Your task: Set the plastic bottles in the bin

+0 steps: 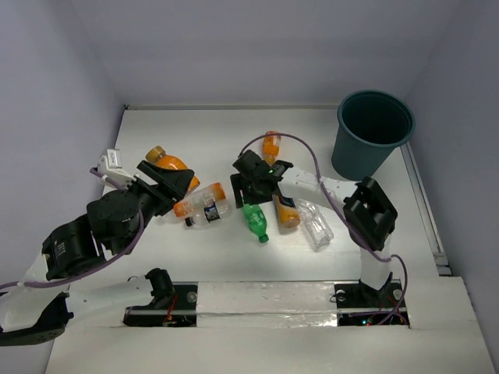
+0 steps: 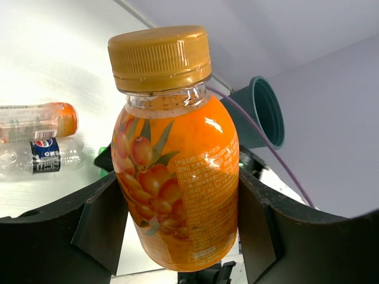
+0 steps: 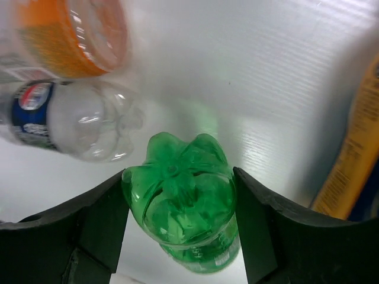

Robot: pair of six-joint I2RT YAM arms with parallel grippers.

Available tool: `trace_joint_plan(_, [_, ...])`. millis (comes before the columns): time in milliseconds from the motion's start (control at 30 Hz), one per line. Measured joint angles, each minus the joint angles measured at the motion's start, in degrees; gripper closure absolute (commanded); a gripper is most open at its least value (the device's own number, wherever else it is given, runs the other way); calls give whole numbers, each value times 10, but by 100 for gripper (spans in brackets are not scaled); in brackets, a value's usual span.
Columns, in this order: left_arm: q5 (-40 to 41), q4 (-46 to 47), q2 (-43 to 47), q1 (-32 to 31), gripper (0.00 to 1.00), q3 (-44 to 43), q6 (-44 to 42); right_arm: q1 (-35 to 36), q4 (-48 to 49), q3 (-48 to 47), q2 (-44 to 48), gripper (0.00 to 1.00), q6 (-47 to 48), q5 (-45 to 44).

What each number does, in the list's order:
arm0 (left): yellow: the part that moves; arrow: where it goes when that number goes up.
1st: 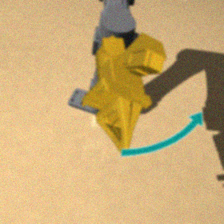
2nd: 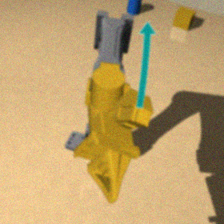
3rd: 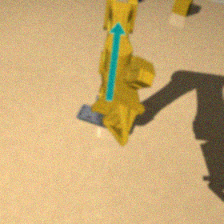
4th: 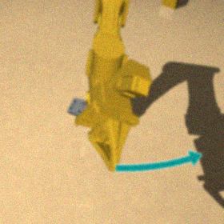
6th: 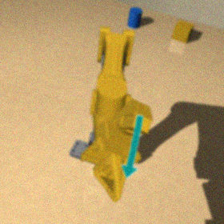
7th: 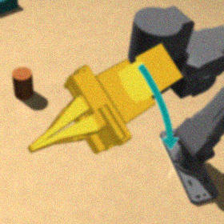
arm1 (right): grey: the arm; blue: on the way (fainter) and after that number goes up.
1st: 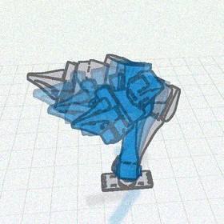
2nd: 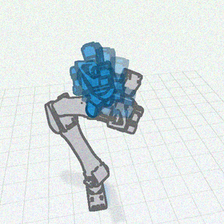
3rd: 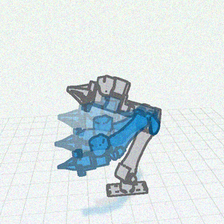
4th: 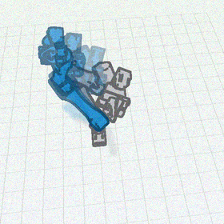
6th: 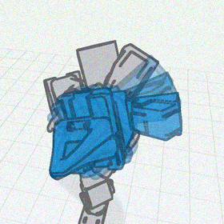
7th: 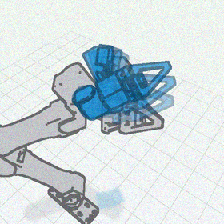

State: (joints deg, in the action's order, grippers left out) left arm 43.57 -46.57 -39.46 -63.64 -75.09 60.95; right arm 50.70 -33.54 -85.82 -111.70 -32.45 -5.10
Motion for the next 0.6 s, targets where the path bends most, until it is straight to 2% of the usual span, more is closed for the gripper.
trace_joint_plan(200, [-8,27,-2,0,53,0,-26,-19,-51,-74,87,60,-4,-20])
trace_joint_plan(300, [-19,49,-10,0,53,0,-41,-62,-56,-123,152,61,-3,-18])
trace_joint_plan(433, [-43,86,-46,0,54,1,-64,-174,-69,-213,223,61,-2,-15])
trace_joint_plan(600, [-87,138,-121,0,54,1,-97,-331,-91,-351,253,60,7,-33])
